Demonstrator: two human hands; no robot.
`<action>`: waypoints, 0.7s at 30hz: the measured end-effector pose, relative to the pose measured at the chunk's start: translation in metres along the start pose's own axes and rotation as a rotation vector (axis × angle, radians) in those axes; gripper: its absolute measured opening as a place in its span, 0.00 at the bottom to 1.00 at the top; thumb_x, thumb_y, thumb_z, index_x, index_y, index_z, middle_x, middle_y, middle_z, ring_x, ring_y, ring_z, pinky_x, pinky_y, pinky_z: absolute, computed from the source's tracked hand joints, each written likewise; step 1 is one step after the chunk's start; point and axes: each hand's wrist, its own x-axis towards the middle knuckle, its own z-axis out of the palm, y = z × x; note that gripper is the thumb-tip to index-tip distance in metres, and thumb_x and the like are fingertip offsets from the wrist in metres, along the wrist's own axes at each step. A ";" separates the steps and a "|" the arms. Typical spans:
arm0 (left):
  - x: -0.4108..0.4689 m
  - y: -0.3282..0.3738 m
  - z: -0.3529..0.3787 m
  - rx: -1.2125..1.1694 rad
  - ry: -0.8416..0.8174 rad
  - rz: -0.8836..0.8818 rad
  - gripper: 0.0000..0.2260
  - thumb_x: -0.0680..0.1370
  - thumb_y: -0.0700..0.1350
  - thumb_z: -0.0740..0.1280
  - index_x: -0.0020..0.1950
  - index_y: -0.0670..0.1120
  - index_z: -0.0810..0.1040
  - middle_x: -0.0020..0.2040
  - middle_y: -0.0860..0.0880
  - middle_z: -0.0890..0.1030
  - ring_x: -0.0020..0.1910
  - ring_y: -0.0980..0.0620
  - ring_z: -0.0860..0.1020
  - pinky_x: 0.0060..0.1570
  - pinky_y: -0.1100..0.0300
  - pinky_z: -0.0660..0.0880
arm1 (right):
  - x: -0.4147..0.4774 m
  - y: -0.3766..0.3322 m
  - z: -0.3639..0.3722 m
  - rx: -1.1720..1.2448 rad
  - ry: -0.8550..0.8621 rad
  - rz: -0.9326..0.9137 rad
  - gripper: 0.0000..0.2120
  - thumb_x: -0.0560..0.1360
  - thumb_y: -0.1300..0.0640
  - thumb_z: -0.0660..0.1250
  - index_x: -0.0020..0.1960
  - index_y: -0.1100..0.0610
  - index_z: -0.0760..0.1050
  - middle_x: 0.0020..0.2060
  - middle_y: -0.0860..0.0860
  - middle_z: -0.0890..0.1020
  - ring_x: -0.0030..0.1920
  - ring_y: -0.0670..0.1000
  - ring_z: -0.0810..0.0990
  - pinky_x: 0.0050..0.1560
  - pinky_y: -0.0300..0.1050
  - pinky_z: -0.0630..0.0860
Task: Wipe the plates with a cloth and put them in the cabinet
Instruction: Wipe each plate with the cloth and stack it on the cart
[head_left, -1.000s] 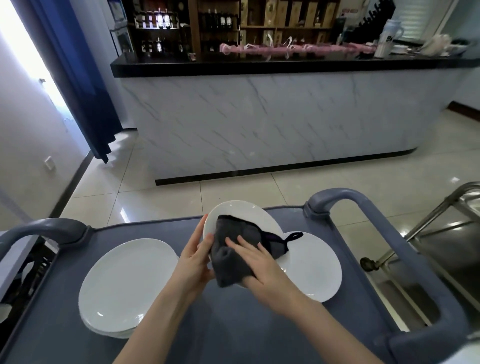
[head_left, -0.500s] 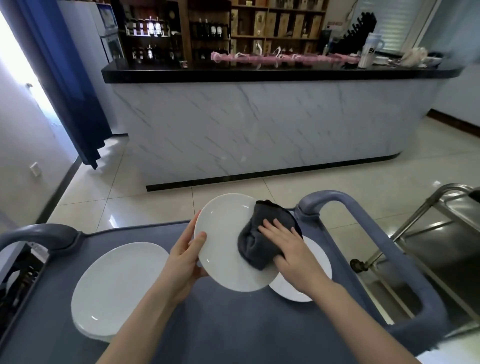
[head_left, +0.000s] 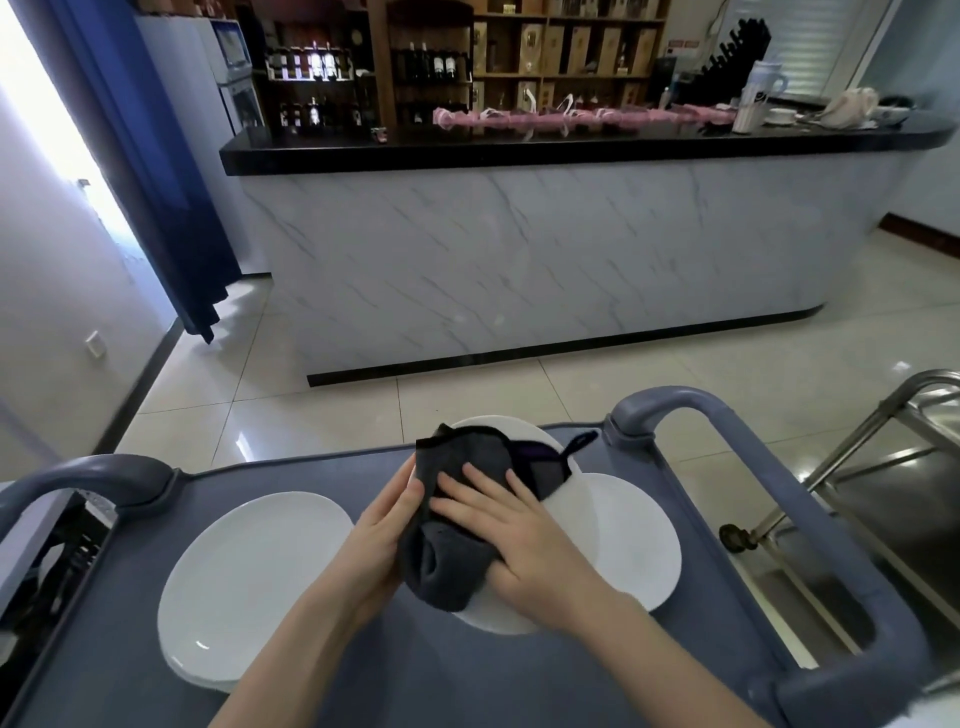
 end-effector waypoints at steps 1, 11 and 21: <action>-0.001 0.001 -0.001 -0.003 -0.010 -0.002 0.17 0.81 0.53 0.64 0.70 0.61 0.77 0.71 0.52 0.77 0.70 0.53 0.75 0.58 0.61 0.78 | 0.003 0.004 -0.003 -0.028 -0.015 -0.020 0.32 0.76 0.60 0.57 0.77 0.41 0.59 0.77 0.35 0.54 0.78 0.39 0.45 0.77 0.45 0.39; -0.011 0.003 0.003 0.113 -0.009 -0.003 0.22 0.76 0.60 0.67 0.71 0.71 0.70 0.66 0.53 0.81 0.61 0.48 0.81 0.49 0.47 0.81 | 0.013 0.054 -0.008 -0.046 0.097 0.236 0.30 0.78 0.58 0.57 0.78 0.42 0.57 0.76 0.34 0.50 0.76 0.38 0.43 0.78 0.56 0.46; 0.013 0.007 -0.006 0.046 0.032 0.063 0.21 0.78 0.57 0.67 0.72 0.67 0.71 0.70 0.52 0.78 0.65 0.49 0.79 0.43 0.54 0.81 | 0.000 0.006 0.018 0.169 -0.013 0.084 0.35 0.73 0.60 0.57 0.76 0.38 0.52 0.76 0.33 0.51 0.77 0.37 0.43 0.76 0.42 0.38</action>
